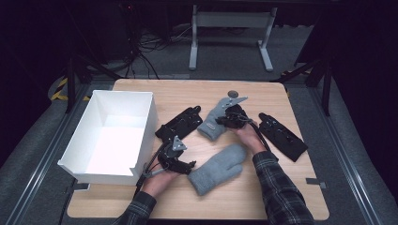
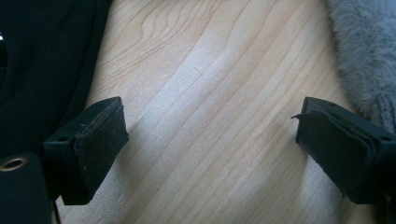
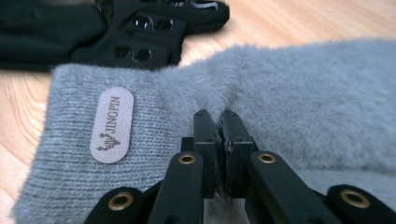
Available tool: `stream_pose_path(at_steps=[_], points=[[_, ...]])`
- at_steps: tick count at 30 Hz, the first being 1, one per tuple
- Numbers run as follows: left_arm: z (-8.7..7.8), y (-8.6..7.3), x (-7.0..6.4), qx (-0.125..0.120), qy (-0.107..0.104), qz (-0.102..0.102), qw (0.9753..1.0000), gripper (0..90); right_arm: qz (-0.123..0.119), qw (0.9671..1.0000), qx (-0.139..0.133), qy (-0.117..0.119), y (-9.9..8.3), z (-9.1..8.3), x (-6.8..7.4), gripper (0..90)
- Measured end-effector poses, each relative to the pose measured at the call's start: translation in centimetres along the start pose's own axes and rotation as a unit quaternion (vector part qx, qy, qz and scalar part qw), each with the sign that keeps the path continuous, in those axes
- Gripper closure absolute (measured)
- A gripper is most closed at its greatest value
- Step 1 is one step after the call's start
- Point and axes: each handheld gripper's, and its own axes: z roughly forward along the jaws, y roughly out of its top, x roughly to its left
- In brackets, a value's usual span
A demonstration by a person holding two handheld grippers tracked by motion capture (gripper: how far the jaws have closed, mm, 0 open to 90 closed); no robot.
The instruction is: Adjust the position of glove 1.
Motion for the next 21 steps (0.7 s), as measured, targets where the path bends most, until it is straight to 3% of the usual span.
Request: stream_pose_path(at_steps=[11,12,21], points=[[0.0,0.0,0.0,-0.001,0.000,-0.001,1.0000,9.3,0.032,0.9988,-0.038,-0.003,0.6,-3.3,-0.4,88.1],[0.0,0.0,0.0,0.001,-0.001,0.000,1.0000,9.3,0.035,0.9984,-0.044,-0.010,0.5,-4.5,-0.3,88.1],[0.0,0.0,0.0,0.000,0.000,0.000,1.0000,9.3,0.040,0.9969,-0.062,-0.026,-0.1,-8.1,0.2,88.4]])
